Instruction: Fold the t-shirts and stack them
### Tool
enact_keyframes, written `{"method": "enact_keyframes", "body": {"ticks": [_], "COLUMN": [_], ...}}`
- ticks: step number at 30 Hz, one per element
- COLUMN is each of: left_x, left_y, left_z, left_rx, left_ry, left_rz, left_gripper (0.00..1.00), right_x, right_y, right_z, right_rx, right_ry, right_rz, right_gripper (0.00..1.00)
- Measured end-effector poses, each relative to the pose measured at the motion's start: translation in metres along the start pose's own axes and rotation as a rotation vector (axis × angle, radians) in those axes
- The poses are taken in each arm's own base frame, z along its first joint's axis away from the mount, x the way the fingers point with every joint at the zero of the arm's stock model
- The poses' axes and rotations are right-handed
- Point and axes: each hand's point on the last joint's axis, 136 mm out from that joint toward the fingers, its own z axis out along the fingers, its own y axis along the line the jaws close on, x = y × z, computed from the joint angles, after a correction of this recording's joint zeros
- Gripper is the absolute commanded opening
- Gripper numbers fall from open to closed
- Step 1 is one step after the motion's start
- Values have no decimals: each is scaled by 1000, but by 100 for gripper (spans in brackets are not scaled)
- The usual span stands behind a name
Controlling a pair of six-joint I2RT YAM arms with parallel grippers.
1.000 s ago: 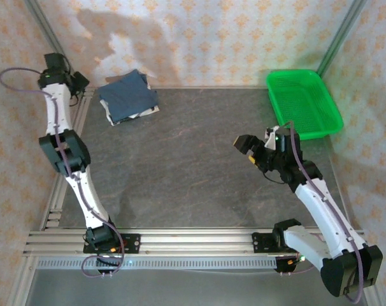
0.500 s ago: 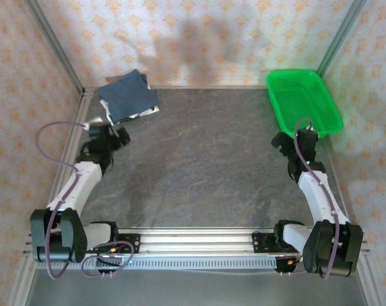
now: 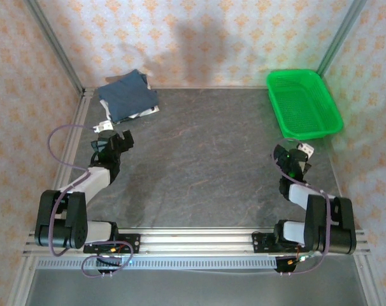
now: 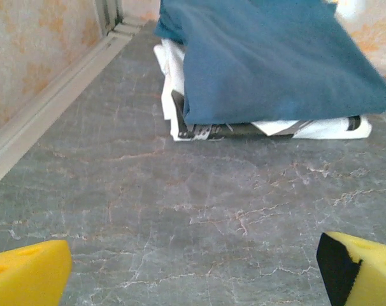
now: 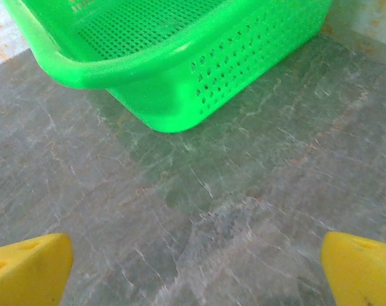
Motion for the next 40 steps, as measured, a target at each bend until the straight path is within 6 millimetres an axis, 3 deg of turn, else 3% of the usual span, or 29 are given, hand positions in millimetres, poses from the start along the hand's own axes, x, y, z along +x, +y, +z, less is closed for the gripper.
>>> {"method": "enact_keyframes", "body": {"ticks": [4,7,12,15,17,27,40], "left_x": [5,21,49,57,61,48,48], "left_y": [5,11,5,-8,-15,-21,-21], "left_z": [-15,-19,4,18,20,20,20], "left_rx": [15,13,7,37,55,73,73], "left_ry": [-46,-55,27,45,45,-9,-11], "left_rz": [12,20,94,144,165,168,167], "left_gripper": [100,100,100,100,100,100,100], "right_x": [-9,-14,-15,-5,7,1,2], "right_y": [7,10,27,51,56,57,70], "right_z": [7,11,12,21,27,27,28], "right_rx": [-31,-44,-83,-133,-137,-129,-189], "right_ry": [-55,-85,-95,-85,-46,-72,-55], "right_rz": [-2,-8,-72,-144,-179,-203,-245], "right_gripper": [99,99,99,99,99,99,99]}}
